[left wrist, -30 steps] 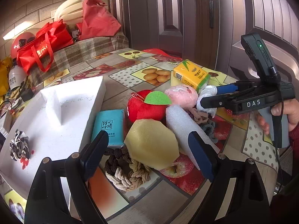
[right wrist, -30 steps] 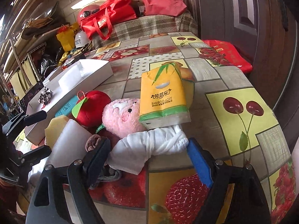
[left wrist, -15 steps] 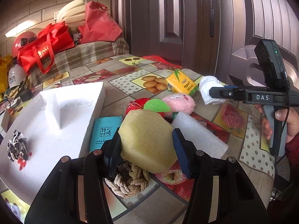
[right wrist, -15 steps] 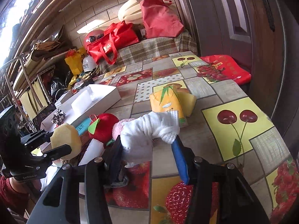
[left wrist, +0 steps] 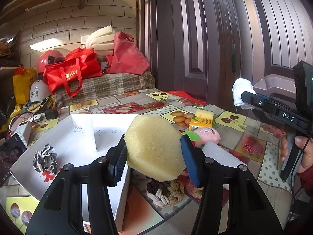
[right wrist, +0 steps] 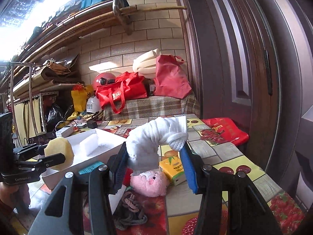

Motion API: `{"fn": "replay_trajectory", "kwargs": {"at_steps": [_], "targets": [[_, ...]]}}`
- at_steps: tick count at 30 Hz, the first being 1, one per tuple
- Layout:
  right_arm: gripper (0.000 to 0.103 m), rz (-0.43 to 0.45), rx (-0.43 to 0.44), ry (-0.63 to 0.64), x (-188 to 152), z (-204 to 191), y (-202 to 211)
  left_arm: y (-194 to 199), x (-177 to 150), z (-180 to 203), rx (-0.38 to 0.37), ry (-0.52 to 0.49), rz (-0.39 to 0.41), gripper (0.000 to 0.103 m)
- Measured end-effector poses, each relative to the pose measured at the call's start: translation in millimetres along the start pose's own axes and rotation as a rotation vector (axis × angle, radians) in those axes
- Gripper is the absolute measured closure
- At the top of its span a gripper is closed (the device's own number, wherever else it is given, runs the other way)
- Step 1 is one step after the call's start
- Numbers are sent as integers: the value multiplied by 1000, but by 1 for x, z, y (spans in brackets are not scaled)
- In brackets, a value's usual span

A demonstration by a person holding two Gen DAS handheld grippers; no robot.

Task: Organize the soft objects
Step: 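Carry the yellow sponge in left gripper while right gripper carries the white cloth to the box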

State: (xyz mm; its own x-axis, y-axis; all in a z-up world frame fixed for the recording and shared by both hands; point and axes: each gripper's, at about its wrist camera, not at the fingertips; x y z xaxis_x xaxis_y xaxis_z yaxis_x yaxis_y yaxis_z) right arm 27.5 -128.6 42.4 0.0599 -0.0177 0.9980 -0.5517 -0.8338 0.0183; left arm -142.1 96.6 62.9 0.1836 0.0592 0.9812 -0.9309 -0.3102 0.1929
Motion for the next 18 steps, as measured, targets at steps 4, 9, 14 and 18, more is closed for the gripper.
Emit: {"fn": "replay_trajectory", "kwargs": {"at_steps": [4, 9, 14, 18], "targets": [[52, 12, 22, 16, 0, -11, -2, 7, -1, -8, 25, 12, 18, 50], [52, 4, 58, 26, -2, -21, -7, 12, -4, -13, 40, 8, 18, 50], [52, -3, 92, 42, -3, -32, -10, 16, -6, -19, 49, 11, 10, 50], [52, -13, 118, 51, -4, -42, -12, 19, -7, -27, 66, 25, 10, 50]]}}
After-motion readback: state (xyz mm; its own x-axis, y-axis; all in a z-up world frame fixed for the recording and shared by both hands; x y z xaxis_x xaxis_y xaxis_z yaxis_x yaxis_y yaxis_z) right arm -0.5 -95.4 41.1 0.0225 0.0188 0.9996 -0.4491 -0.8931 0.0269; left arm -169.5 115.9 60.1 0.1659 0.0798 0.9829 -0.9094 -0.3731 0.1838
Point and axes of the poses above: each gripper's, at about its wrist camera, not at the fingertips, and y roughly against the way its jaws point, z to its right, x to its top, and after that the axes turned 7 degrees about z, right-handed
